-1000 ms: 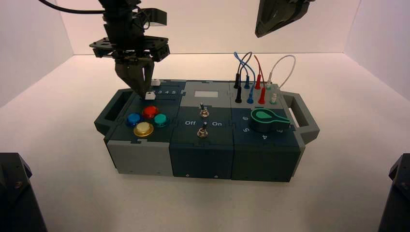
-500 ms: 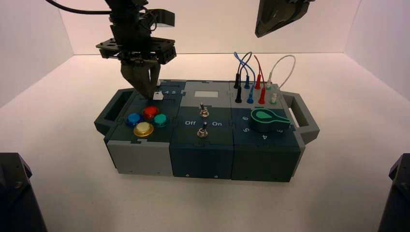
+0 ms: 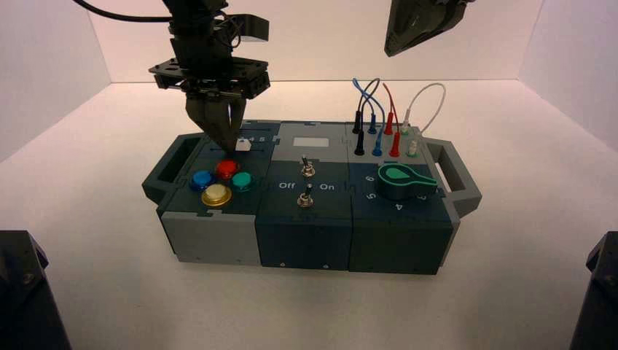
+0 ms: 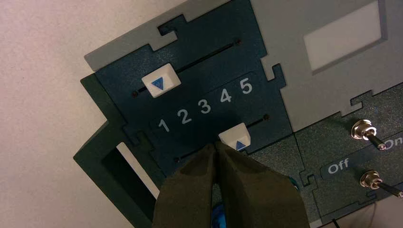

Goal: Move the bottom slider to position 4.

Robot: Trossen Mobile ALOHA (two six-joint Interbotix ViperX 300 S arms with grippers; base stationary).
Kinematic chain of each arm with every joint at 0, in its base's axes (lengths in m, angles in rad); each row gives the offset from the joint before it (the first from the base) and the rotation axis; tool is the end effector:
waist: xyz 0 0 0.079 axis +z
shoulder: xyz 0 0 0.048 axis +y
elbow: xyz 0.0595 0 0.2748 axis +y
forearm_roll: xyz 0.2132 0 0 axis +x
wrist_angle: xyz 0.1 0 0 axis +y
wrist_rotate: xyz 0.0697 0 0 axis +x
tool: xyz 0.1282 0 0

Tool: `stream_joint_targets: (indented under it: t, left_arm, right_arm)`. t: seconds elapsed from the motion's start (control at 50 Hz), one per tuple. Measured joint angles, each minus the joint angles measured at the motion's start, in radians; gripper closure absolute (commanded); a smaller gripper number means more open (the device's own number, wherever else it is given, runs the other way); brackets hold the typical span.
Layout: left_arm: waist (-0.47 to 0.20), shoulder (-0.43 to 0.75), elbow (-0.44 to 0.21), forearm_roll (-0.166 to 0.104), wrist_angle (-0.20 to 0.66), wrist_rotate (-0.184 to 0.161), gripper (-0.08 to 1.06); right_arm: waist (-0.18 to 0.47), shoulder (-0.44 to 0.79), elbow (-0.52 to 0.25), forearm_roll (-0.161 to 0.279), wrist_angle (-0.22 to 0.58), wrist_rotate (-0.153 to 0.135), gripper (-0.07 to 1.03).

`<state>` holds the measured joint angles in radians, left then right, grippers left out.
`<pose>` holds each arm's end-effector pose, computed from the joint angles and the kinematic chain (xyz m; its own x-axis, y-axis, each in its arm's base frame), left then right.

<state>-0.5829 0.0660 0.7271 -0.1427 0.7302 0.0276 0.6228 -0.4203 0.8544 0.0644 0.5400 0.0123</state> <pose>0.2465 -0.1850 -0.0226 -0.0085 -0.1080 -0.9941 0.4846 0.8692 -0.0986 0.2704 0.2023 0.1069 0.4375 0.3549 -0.8262 -0.5514 0.8317 0.0653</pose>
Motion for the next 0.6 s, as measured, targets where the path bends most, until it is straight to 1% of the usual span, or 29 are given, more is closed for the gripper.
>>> stream_joint_targets:
  t: [0.6]
  left_arm:
    - [-0.009, 0.0, -0.002, -0.002, 0.0, 0.0, 1.01]
  right_arm:
    - [0.0, -0.002, 0.002, 0.0, 0.0, 0.0, 0.99]
